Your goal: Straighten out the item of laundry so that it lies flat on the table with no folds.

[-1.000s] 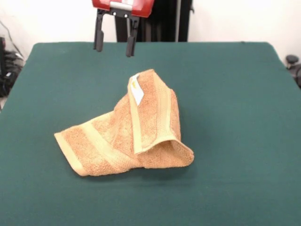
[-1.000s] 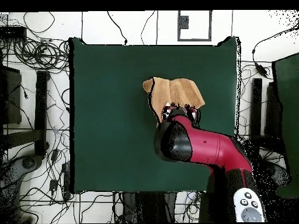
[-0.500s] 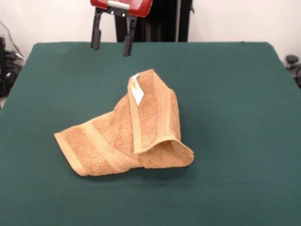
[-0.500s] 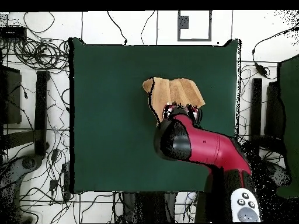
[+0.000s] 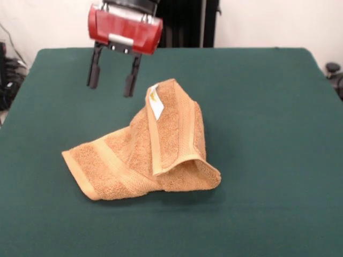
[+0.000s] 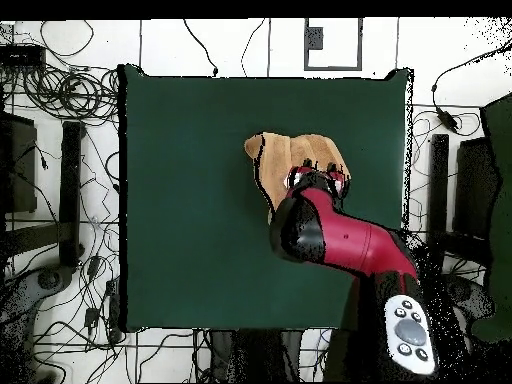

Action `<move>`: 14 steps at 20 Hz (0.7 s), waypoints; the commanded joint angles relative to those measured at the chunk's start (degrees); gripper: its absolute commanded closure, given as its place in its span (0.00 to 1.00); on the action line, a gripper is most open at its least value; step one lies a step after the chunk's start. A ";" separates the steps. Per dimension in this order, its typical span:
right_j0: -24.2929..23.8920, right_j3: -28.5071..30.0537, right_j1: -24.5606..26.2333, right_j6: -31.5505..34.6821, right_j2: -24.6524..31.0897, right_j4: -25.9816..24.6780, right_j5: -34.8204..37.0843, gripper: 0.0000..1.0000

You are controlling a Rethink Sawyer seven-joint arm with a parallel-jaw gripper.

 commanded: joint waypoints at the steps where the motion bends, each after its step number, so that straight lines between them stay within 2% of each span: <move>1: 4.18 1.82 6.58 16.67 -1.53 7.30 -9.70 0.00; 6: 7.30 4.70 7.84 18.14 -3.37 13.56 -14.50 0.00; 9: 9.47 6.13 7.43 17.77 -4.70 17.08 -14.78 0.00; 14: 9.85 6.29 5.93 14.67 -4.19 17.78 -11.53 0.00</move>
